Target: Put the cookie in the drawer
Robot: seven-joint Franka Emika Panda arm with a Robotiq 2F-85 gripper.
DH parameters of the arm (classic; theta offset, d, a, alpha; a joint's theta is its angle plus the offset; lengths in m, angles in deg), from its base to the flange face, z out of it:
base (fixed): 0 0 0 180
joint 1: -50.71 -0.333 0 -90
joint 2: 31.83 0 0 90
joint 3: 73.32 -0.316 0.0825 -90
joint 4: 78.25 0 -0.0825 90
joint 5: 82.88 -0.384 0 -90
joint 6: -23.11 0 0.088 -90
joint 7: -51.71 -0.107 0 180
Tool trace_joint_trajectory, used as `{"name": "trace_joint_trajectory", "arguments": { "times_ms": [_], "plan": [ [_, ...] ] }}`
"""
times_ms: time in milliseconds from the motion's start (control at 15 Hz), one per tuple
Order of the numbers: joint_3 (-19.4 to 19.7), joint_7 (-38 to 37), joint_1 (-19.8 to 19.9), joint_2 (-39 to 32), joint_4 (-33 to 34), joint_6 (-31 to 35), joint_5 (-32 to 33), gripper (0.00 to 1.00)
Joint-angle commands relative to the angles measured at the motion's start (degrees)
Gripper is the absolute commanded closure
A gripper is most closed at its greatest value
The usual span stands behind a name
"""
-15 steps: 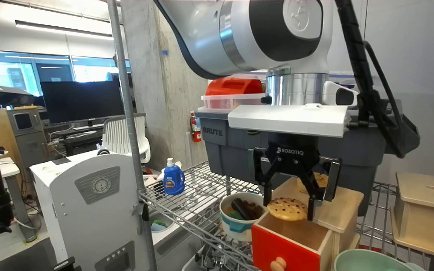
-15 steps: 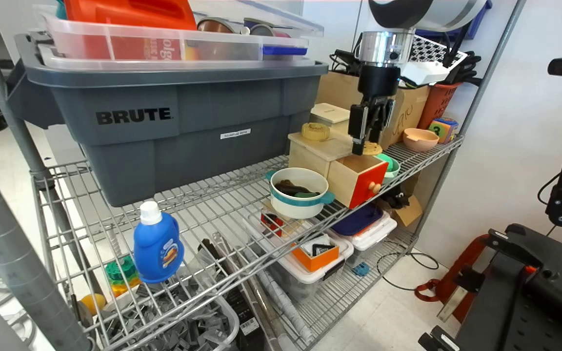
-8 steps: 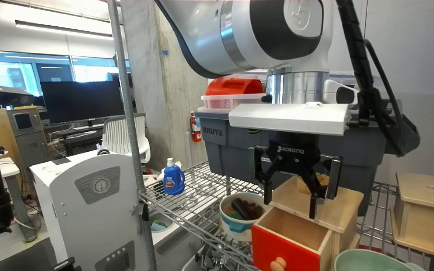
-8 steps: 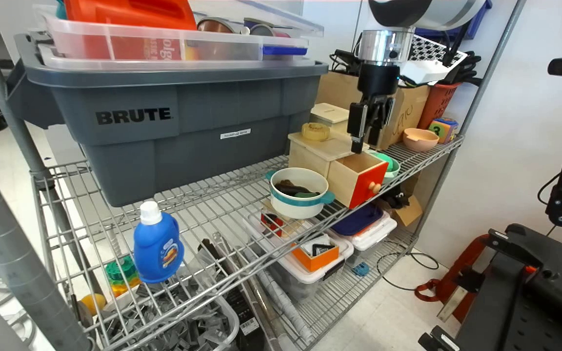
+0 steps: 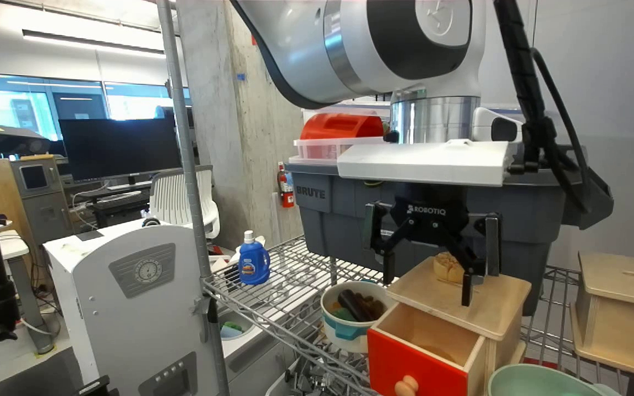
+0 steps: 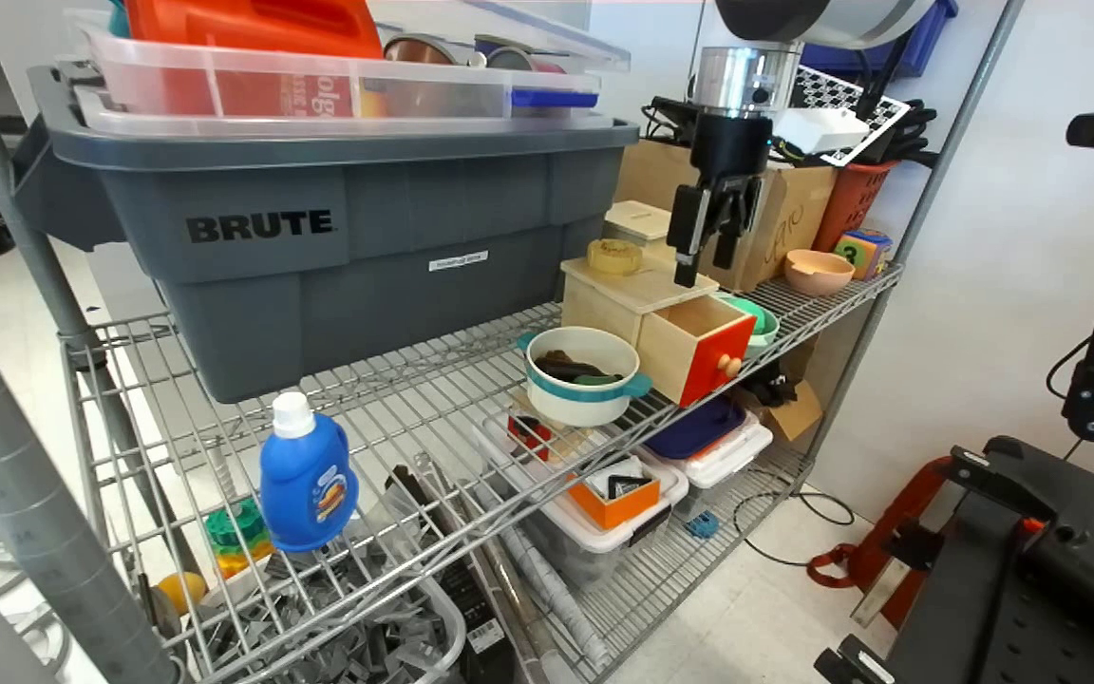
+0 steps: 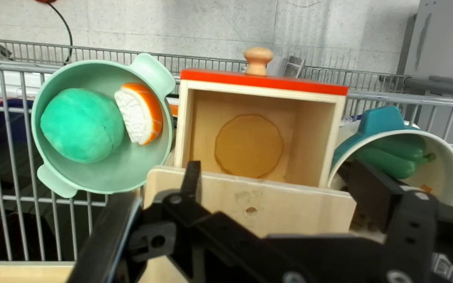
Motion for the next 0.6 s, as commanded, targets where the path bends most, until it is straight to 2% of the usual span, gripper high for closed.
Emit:
{"name": "trace_joint_trajectory", "arguments": {
  "times_ms": [0,200,533],
  "plan": [
    [-0.4,-1.0,-0.5,1.9,-1.3,0.1,1.4,0.00],
    [-0.7,-1.1,-1.2,4.2,-3.6,0.6,1.5,0.00],
    [-1.9,-2.8,-5.2,12.6,-11.4,1.0,2.7,0.00]
  ]
}}
